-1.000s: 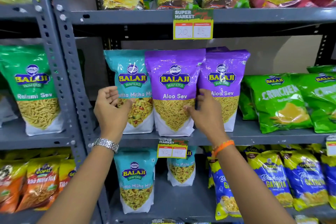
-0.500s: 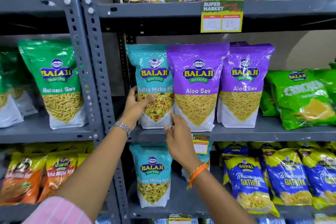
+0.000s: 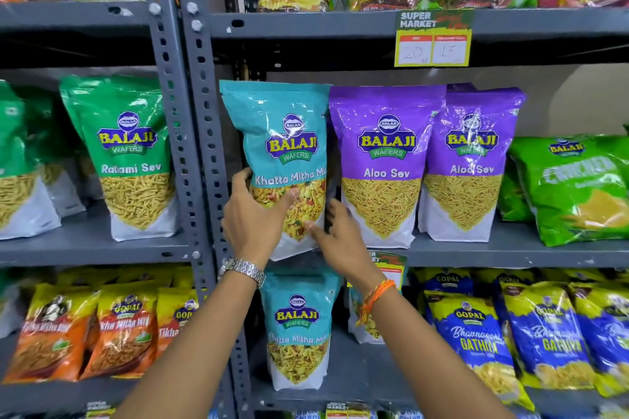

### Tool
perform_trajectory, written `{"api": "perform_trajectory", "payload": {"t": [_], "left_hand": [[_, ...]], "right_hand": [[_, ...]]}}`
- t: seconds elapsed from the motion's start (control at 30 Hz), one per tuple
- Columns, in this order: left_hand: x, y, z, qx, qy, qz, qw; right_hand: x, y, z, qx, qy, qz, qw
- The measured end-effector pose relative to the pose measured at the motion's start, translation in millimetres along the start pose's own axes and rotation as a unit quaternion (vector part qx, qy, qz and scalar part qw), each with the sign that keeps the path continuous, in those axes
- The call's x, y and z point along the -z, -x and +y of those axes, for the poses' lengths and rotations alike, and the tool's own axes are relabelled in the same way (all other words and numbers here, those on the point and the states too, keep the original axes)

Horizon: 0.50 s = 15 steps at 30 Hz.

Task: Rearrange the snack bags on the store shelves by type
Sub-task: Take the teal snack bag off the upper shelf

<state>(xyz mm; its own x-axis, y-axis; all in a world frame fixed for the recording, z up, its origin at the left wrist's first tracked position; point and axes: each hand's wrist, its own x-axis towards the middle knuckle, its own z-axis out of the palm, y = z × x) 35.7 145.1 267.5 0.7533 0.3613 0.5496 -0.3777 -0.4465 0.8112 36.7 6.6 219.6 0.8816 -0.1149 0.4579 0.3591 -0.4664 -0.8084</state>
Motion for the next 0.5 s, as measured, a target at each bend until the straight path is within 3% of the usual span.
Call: {"api": "perform_trajectory", "payload": {"t": [0.17,0.33,0.5], "left_hand": [[23,7,-1,0.001,0.026,0.013,1.0],[54,5,-9,-0.017,0.104,0.036,0.994],[84,14,-2,-0.015,0.196,0.031,0.98]], "right_hand": [[14,-11,-14,-0.02,-0.185,-0.086,0.979],[18,-10,-35,0.019,-0.238,-0.148,0.96],[24,6,-64,0.05,-0.254,-0.151,0.954]]}}
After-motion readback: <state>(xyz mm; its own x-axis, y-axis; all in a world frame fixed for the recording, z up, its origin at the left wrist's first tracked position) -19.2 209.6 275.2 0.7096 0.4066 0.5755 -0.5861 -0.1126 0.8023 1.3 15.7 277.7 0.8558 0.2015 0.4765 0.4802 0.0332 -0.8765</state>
